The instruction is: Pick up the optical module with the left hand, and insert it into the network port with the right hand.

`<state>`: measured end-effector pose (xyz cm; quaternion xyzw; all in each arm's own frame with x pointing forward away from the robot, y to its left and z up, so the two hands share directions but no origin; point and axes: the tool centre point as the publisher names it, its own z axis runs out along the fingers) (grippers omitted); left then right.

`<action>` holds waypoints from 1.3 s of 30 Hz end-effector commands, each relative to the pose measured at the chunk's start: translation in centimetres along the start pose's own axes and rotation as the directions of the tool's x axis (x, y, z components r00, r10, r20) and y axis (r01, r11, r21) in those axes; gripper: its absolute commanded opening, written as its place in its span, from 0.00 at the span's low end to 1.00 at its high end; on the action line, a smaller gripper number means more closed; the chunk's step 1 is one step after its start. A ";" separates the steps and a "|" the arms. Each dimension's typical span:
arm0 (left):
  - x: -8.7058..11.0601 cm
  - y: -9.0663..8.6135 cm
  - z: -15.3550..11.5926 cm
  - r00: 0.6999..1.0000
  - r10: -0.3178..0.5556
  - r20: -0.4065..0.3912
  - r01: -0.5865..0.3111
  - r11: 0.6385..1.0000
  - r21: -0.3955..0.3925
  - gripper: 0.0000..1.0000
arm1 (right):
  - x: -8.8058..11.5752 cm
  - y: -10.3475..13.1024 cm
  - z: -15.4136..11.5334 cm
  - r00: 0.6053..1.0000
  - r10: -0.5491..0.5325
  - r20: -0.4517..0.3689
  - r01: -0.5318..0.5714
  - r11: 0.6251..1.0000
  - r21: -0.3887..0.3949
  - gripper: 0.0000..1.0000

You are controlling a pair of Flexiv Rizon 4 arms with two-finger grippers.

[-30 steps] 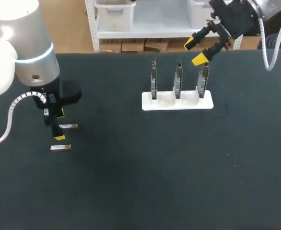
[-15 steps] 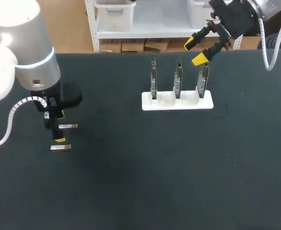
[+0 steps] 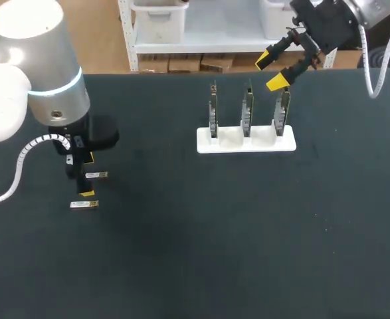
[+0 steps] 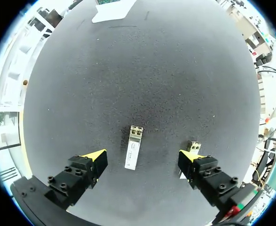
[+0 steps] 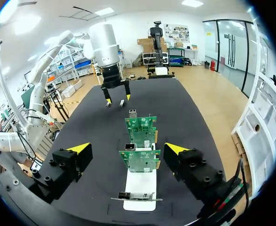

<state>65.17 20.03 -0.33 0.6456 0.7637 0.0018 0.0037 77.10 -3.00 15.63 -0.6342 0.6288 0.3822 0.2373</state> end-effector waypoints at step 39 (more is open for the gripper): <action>0.6 -0.2 0.8 1.000 -0.023 -0.013 0.023 1.000 -0.015 1.00 | 0.0 0.1 0.0 1.000 0.000 0.000 0.000 1.000 0.002 1.00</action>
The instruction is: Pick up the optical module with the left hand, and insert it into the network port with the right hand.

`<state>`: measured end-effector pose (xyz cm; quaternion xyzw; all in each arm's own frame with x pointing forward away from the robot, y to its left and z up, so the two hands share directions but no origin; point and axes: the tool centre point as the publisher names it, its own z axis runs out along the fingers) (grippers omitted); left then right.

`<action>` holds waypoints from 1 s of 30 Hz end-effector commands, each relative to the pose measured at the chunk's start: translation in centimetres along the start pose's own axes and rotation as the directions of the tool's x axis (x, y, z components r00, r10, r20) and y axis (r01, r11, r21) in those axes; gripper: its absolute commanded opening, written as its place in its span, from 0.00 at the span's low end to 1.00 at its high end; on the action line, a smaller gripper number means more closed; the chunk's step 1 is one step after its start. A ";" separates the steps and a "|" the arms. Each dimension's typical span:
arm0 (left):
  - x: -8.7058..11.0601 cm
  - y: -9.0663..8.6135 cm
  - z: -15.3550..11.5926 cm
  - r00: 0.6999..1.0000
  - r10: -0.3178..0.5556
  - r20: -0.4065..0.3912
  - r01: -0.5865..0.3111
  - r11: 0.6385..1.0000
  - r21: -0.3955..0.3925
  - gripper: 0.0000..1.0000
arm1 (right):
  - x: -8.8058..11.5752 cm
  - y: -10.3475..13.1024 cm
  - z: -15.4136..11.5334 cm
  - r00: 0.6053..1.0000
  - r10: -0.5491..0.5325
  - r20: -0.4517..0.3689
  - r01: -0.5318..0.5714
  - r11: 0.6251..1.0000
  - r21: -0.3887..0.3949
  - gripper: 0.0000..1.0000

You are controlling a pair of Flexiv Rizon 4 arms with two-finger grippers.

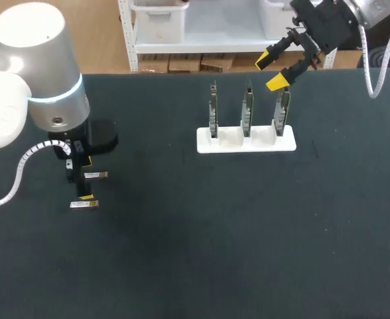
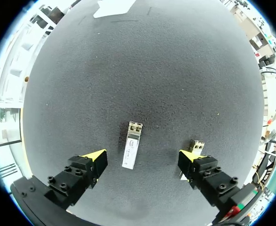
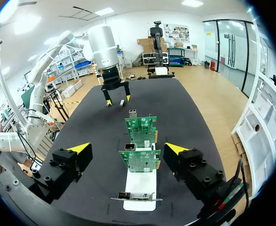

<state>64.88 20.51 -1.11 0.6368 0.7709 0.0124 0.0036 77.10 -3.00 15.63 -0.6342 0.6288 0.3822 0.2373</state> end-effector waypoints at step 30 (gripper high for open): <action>0.0 0.3 0.4 1.000 -0.015 -0.003 0.015 1.000 0.022 0.30 | 0.0 0.1 0.0 1.000 0.000 0.000 0.000 1.000 0.002 1.00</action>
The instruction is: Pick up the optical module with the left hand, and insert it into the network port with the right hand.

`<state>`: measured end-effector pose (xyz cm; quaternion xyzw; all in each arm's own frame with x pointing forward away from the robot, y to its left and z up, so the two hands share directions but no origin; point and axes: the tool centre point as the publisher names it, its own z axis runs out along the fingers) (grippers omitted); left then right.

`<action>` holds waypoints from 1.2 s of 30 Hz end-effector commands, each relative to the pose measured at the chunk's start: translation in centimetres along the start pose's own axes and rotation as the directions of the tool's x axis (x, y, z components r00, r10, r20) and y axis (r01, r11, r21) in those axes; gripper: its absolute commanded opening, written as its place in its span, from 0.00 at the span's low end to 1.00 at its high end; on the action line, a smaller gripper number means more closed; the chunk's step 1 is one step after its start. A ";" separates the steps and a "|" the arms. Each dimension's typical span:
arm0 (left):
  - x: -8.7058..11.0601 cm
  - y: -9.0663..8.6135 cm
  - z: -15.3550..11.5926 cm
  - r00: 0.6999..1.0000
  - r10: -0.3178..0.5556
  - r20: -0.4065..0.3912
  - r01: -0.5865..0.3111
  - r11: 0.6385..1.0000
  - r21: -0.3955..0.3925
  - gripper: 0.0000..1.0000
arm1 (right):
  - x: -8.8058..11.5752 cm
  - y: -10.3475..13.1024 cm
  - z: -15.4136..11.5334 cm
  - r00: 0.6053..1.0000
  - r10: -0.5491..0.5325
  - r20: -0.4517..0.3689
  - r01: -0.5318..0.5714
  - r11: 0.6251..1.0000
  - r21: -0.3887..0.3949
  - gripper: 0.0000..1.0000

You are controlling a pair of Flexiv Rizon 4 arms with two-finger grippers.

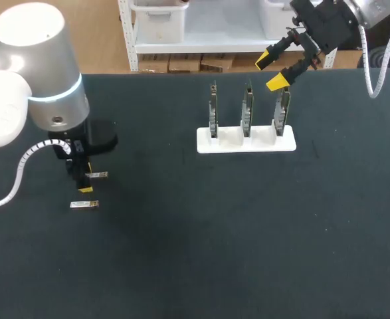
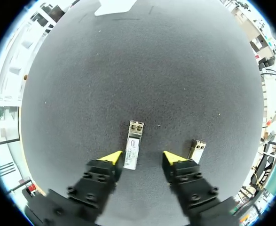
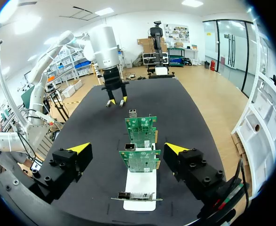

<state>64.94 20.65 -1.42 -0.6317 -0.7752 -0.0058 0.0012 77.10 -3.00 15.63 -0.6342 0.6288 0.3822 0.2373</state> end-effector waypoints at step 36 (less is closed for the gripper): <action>-4.5 2.1 -12.8 0.834 0.020 0.552 -0.012 1.000 -0.018 0.00 | 0.0 0.1 0.0 1.000 0.000 0.000 0.000 1.000 0.002 1.00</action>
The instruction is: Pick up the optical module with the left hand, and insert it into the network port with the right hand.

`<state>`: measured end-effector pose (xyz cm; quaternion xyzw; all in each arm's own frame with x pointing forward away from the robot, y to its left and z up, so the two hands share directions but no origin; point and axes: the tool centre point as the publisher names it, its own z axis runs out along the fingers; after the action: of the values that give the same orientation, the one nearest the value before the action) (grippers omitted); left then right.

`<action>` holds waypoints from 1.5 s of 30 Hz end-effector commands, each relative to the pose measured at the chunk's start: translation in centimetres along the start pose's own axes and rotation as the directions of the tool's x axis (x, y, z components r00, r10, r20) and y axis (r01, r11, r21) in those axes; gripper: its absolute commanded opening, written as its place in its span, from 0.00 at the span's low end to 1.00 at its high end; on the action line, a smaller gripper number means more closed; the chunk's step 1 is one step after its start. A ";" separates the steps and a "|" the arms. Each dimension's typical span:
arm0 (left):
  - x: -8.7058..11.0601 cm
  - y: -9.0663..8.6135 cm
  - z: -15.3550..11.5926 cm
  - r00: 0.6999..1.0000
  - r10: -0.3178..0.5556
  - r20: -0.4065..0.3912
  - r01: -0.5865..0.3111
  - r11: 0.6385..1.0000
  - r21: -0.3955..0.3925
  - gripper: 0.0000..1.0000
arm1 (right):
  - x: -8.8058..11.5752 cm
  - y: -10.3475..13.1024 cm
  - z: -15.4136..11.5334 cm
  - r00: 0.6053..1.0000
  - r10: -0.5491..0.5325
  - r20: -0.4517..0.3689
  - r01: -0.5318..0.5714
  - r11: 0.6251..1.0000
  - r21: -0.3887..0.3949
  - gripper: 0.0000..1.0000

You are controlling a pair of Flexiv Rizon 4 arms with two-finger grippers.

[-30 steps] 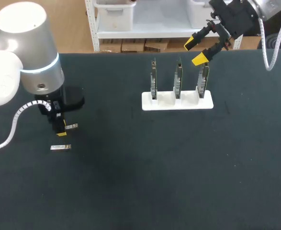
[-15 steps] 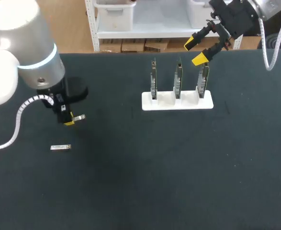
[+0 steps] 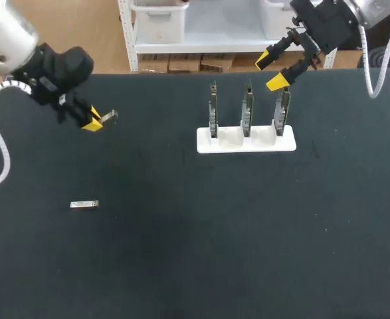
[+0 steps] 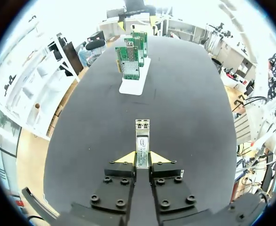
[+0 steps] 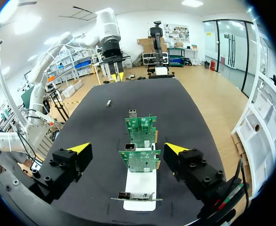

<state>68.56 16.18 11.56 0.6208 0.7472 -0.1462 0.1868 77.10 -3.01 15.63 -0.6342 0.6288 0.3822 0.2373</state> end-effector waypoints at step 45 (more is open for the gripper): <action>-21.0 -0.4 -1.6 0.777 0.220 0.590 -0.274 0.962 0.002 0.00 | 0.0 0.1 0.0 1.000 0.000 0.000 0.000 1.000 0.002 1.00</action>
<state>71.52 -1.57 22.66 0.6463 0.5591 -0.3372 0.3949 77.10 -3.01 15.63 -0.6342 0.6288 0.3822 0.2373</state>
